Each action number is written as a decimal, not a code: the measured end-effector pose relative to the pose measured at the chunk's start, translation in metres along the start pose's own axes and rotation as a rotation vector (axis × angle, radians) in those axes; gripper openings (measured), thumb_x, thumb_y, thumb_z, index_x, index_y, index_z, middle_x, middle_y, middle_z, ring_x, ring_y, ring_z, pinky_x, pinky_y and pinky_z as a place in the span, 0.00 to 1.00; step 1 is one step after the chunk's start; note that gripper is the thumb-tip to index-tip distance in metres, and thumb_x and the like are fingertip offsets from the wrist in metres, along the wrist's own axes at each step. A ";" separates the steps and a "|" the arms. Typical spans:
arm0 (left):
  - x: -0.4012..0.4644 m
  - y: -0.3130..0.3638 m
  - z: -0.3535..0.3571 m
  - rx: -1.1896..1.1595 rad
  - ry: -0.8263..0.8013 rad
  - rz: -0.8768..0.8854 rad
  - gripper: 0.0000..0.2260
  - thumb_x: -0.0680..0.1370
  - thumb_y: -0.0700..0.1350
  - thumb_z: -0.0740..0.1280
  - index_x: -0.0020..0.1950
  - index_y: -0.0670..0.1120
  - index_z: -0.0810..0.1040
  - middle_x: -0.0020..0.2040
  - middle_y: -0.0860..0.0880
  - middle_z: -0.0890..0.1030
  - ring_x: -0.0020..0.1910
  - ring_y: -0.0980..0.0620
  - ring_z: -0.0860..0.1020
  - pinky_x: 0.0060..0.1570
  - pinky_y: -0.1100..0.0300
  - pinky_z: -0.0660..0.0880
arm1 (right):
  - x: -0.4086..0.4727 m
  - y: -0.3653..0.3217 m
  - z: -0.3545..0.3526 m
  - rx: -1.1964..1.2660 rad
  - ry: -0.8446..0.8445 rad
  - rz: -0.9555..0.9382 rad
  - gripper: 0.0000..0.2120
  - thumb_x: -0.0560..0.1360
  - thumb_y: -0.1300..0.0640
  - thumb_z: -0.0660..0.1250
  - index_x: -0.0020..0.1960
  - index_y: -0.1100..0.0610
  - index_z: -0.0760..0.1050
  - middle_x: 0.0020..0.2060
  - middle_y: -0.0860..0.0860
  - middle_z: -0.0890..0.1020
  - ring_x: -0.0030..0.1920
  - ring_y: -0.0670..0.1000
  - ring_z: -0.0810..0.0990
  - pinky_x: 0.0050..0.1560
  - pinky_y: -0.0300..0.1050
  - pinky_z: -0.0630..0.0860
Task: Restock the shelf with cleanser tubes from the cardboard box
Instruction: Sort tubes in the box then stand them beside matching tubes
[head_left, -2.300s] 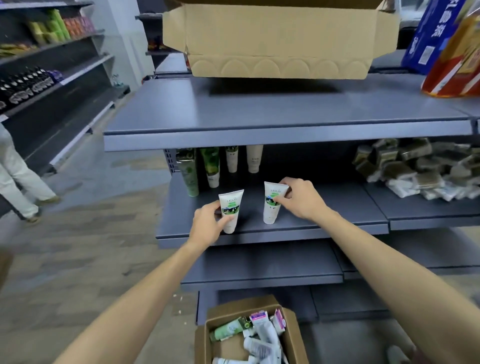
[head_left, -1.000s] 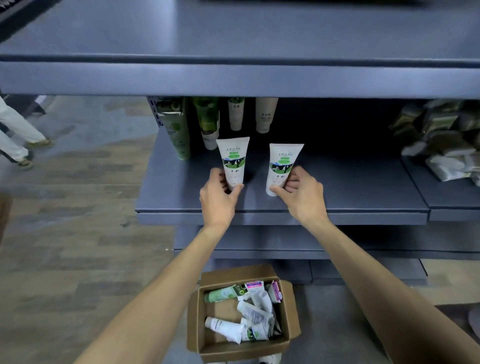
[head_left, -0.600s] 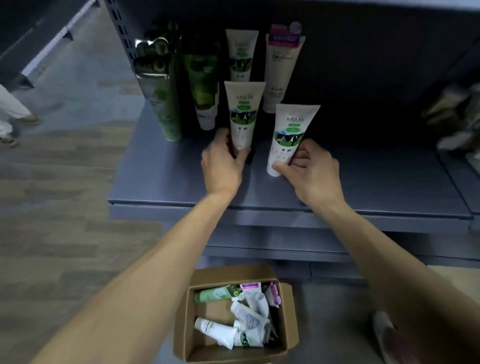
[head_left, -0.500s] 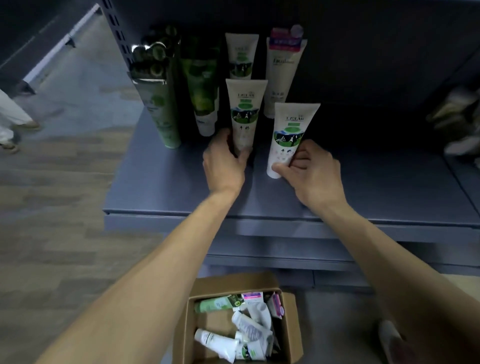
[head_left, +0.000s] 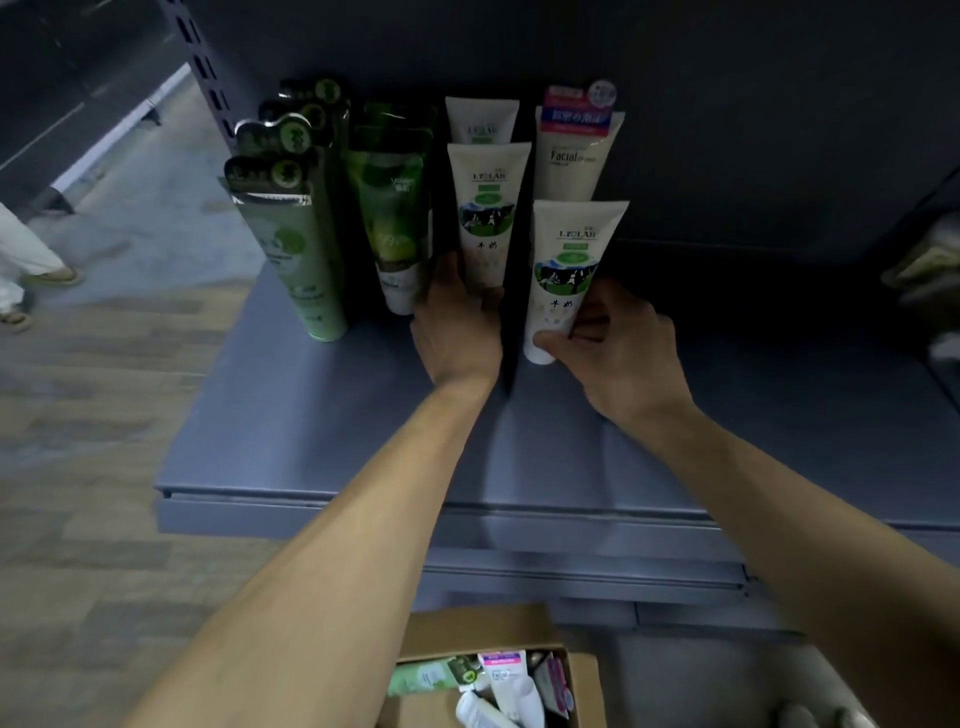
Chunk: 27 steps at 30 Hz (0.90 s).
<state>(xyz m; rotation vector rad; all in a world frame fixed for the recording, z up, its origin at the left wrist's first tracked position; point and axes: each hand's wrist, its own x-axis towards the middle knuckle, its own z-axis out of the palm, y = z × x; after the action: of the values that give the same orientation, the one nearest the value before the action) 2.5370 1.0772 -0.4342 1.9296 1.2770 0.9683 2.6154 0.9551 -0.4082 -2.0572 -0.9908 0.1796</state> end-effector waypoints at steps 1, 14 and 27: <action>0.002 0.000 0.002 -0.005 0.008 -0.007 0.15 0.75 0.45 0.69 0.61 0.45 0.74 0.59 0.47 0.80 0.57 0.42 0.78 0.45 0.57 0.70 | 0.003 0.000 0.000 -0.006 -0.006 -0.005 0.18 0.69 0.55 0.77 0.55 0.59 0.77 0.45 0.45 0.82 0.45 0.43 0.82 0.46 0.32 0.78; 0.016 -0.001 0.020 0.086 0.044 0.045 0.21 0.80 0.43 0.64 0.72 0.41 0.67 0.69 0.42 0.73 0.68 0.42 0.71 0.58 0.50 0.72 | 0.027 0.002 0.005 -0.034 -0.002 -0.008 0.18 0.70 0.55 0.77 0.55 0.59 0.77 0.50 0.48 0.84 0.44 0.40 0.79 0.38 0.18 0.68; 0.018 0.001 0.023 0.056 0.071 0.076 0.20 0.79 0.40 0.64 0.71 0.39 0.67 0.69 0.40 0.72 0.69 0.42 0.69 0.64 0.56 0.67 | 0.027 0.001 0.007 -0.020 -0.002 -0.001 0.17 0.70 0.56 0.77 0.56 0.58 0.77 0.51 0.47 0.83 0.45 0.40 0.78 0.39 0.18 0.70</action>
<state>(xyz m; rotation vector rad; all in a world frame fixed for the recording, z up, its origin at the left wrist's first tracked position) 2.5619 1.0914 -0.4414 2.0151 1.2918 1.0583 2.6309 0.9784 -0.4077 -2.0744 -0.9987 0.1717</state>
